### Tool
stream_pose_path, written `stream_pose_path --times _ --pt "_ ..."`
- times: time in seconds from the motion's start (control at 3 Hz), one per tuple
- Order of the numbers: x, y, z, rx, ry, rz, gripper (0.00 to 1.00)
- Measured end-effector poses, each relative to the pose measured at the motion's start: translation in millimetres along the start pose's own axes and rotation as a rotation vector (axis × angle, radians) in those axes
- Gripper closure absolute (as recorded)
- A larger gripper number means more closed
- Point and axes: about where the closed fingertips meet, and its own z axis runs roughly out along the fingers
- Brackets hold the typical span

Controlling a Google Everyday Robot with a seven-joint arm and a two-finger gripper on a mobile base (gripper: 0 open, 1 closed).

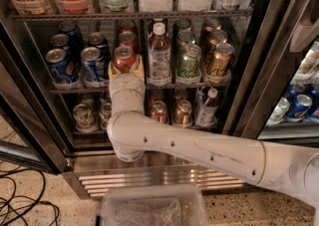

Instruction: Pick coke can from middle shelf of fridge

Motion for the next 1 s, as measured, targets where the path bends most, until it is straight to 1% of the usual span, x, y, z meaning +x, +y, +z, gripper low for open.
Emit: stream_pose_path --times 0.33,0.67,1.0 --pt "-11.0 -4.9 -17.8 -0.022 -0.048 -0.013 0.90" --pt "-17.0 -5.5 -24.5 -0.033 -0.066 -0.015 1.00" --pt "-29.5 -1.9 -31.3 -0.053 -0.090 -0.010 1.00"
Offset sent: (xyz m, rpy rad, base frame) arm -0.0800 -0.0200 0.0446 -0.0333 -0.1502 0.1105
